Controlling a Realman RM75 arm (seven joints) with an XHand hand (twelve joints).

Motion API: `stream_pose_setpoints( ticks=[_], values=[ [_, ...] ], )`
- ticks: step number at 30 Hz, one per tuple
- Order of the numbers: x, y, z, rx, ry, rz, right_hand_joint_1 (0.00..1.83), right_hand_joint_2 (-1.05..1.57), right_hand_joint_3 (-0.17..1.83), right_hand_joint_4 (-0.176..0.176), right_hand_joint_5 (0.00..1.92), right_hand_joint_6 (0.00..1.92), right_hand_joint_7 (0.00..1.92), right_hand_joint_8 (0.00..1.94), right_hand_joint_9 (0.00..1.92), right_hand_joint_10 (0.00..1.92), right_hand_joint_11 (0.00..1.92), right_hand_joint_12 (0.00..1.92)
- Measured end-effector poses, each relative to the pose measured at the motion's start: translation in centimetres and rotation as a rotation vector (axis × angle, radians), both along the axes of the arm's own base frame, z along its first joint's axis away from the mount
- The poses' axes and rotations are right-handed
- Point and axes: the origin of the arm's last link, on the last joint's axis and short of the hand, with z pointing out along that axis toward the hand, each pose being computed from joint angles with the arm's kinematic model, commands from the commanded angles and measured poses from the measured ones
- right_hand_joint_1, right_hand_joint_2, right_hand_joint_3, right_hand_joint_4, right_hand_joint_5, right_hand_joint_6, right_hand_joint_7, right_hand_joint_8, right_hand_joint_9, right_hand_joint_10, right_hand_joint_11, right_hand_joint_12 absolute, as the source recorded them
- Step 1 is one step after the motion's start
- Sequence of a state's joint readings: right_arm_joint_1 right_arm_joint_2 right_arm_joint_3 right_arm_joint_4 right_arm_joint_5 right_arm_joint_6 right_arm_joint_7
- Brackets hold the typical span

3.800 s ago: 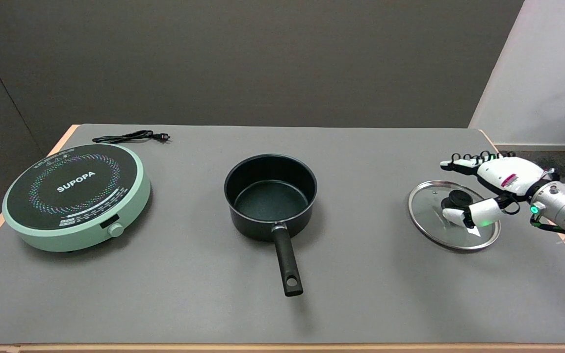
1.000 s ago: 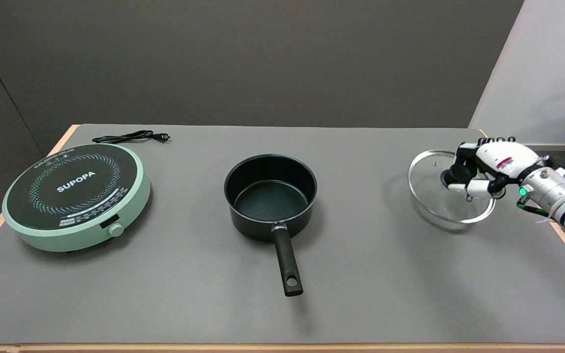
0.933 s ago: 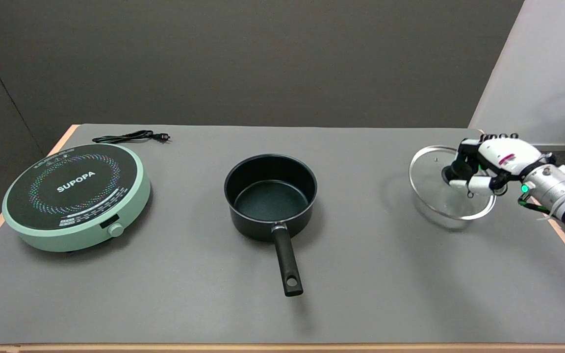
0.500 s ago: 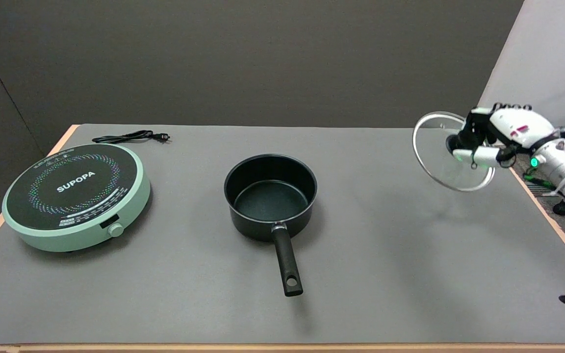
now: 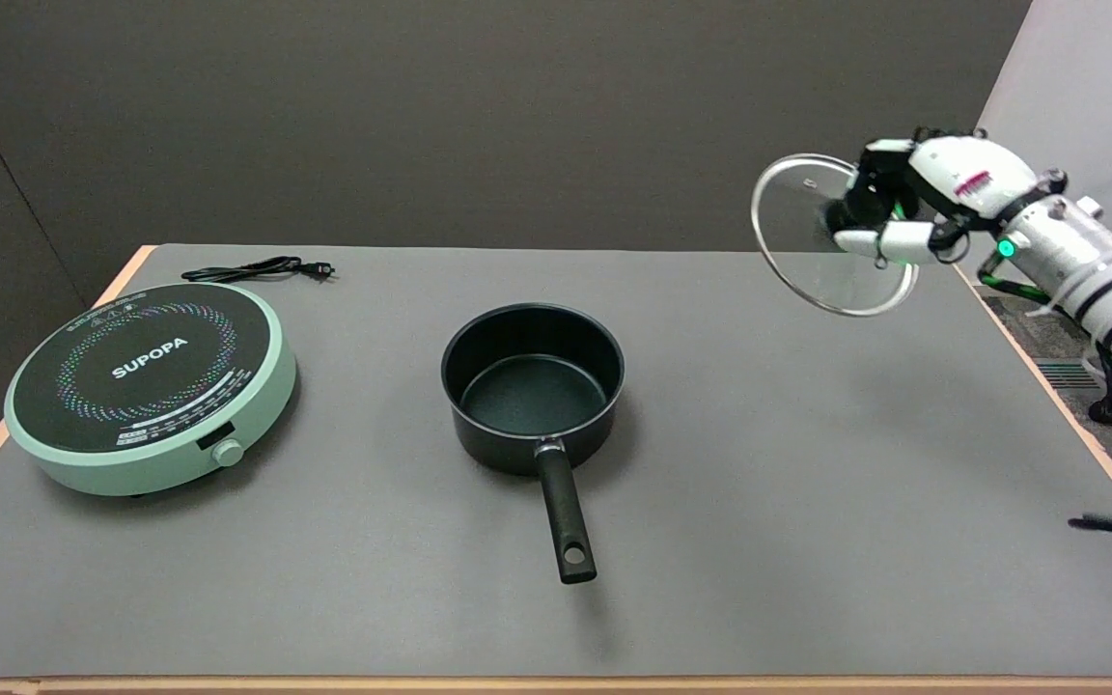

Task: Pick up the pot lid.

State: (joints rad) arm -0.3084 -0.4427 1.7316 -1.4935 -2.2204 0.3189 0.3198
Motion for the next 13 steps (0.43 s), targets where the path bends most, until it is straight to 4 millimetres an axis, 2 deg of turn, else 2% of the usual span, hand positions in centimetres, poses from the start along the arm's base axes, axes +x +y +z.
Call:
stream_pose_setpoints(
  ticks=[13],
  values=[
    [3.4, -1.7, -4.5, 0.164, -0.102, 0.006, 1.21, 1.04, 0.29, -0.066, 0.73, 1.32, 0.98, 1.15, 0.86, 1.65, 0.58, 1.41]
  ],
)
